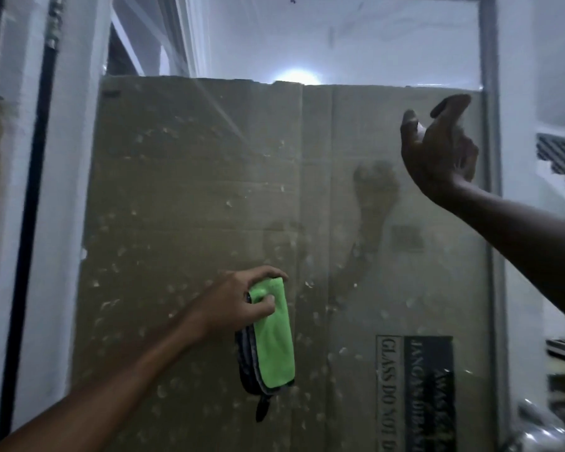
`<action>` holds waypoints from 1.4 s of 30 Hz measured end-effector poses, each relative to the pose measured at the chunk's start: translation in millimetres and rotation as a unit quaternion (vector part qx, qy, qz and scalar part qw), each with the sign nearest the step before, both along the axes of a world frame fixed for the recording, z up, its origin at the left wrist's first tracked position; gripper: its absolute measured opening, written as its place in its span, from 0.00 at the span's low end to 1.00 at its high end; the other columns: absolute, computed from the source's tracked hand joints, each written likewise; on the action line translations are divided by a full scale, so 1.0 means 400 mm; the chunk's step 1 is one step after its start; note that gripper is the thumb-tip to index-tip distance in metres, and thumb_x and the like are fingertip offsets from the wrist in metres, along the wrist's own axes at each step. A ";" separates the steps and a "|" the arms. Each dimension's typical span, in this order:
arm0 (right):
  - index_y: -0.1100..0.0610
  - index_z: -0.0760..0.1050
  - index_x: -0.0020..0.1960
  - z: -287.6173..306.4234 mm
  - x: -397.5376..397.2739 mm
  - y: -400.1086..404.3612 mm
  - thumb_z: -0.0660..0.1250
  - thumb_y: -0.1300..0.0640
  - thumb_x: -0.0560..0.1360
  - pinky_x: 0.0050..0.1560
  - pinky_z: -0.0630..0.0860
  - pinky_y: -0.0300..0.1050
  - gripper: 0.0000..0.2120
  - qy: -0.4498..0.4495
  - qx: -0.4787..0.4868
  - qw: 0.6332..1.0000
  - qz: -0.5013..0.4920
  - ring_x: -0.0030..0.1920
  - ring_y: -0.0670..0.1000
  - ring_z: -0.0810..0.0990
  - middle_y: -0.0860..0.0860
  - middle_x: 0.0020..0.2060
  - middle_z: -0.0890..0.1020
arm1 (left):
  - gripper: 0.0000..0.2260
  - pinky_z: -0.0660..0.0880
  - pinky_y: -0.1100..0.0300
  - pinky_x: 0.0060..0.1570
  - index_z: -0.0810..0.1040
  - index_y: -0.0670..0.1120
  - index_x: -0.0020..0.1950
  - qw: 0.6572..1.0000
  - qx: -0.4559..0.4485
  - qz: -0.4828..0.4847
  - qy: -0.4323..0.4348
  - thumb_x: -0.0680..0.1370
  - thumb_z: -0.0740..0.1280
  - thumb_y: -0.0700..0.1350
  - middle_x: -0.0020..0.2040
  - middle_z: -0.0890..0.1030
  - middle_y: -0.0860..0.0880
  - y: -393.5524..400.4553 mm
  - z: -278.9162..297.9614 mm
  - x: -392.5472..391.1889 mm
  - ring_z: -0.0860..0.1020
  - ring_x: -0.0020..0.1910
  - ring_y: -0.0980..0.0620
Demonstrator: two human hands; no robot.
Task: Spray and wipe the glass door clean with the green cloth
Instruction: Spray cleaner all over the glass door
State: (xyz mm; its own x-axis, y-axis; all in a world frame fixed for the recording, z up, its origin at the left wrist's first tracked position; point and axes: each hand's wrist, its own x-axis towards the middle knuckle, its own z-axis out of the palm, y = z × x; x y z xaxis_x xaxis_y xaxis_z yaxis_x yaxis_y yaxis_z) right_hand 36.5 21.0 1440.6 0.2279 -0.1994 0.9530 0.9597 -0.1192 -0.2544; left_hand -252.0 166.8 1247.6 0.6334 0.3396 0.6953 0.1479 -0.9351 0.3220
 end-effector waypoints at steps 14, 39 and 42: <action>0.59 0.61 0.59 -0.193 0.167 -0.128 0.56 0.46 0.79 0.45 0.66 0.52 0.18 0.111 -0.051 0.991 -0.050 0.37 0.62 0.75 0.57 0.48 0.76 | 0.18 0.78 0.45 0.31 0.74 0.69 0.62 0.998 -0.008 -0.046 0.031 0.72 0.64 0.59 0.46 0.85 0.42 -0.039 -0.032 0.128 0.81 0.34 0.37; 0.54 0.59 0.57 -0.431 -0.354 0.224 0.58 0.45 0.81 0.28 0.60 0.41 0.14 -0.046 -0.162 0.971 0.169 0.25 0.48 0.68 0.50 0.33 0.71 | 0.18 0.82 0.49 0.39 0.78 0.59 0.64 0.996 -0.079 0.029 0.017 0.74 0.68 0.49 0.53 0.84 0.54 -0.014 -0.145 -0.111 0.83 0.40 0.45; 0.55 0.60 0.58 -0.432 -0.433 0.262 0.56 0.42 0.81 0.27 0.61 0.40 0.17 -0.059 -0.156 0.966 0.198 0.25 0.48 0.68 0.49 0.34 0.70 | 0.20 0.81 0.52 0.54 0.77 0.58 0.66 0.994 -0.097 0.054 0.012 0.73 0.69 0.52 0.59 0.82 0.58 -0.001 -0.159 -0.164 0.82 0.54 0.59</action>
State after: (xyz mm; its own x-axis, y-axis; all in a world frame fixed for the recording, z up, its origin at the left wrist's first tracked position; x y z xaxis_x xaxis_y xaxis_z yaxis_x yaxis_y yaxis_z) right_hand -136.9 126.0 1267.6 0.1133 0.1813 0.9769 0.9660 0.2097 -0.1510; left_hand -317.7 166.4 1184.0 0.6014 0.5331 0.5951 0.2544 -0.8339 0.4898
